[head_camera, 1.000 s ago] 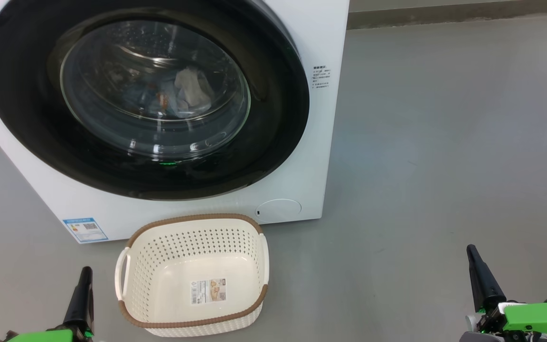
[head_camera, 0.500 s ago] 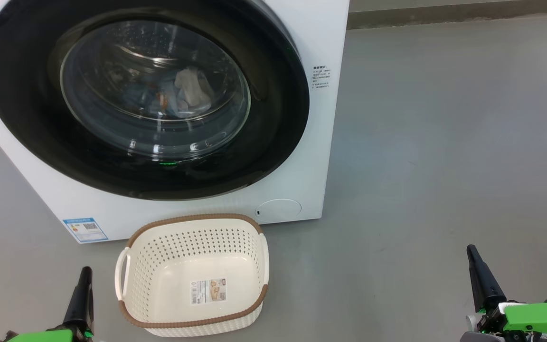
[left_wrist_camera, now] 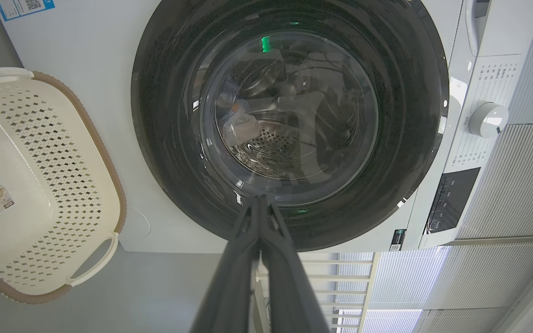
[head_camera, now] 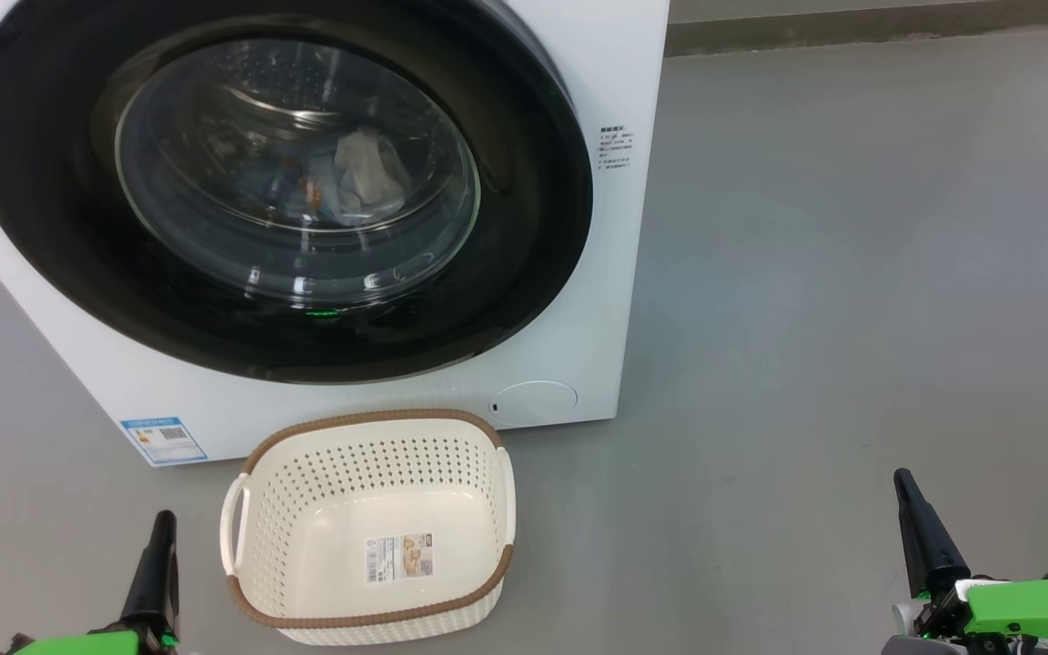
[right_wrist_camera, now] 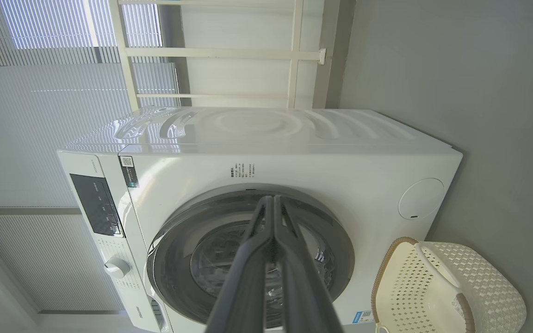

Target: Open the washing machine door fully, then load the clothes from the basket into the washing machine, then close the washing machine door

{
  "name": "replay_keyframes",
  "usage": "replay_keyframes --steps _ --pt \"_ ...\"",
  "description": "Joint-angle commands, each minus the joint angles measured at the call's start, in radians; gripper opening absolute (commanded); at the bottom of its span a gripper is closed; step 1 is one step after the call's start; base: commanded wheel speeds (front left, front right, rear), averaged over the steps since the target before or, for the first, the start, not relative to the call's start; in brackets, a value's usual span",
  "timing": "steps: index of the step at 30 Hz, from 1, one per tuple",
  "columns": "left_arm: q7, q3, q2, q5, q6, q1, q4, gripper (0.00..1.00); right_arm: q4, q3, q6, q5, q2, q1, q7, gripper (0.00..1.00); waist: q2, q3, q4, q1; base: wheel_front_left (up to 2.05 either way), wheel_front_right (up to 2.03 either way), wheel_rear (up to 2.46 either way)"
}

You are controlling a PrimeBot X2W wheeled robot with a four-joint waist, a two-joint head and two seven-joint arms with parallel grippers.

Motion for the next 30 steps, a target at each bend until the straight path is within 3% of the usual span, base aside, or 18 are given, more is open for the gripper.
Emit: replay_keyframes --steps 1,30 --pt "0.007 0.033 0.017 -0.003 -0.003 -0.039 -0.018 0.0 -0.025 0.018 -0.001 -0.004 -0.003 -0.041 0.005 0.0 -0.0001 0.0 0.0 0.0 0.0 0.0 0.0" --pt "0.008 0.033 0.017 -0.003 -0.003 -0.039 -0.018 0.0 -0.025 0.011 -0.001 -0.01 0.002 -0.042 0.011 0.0 -0.0001 0.0 0.0 0.0 0.0 0.0 0.0"
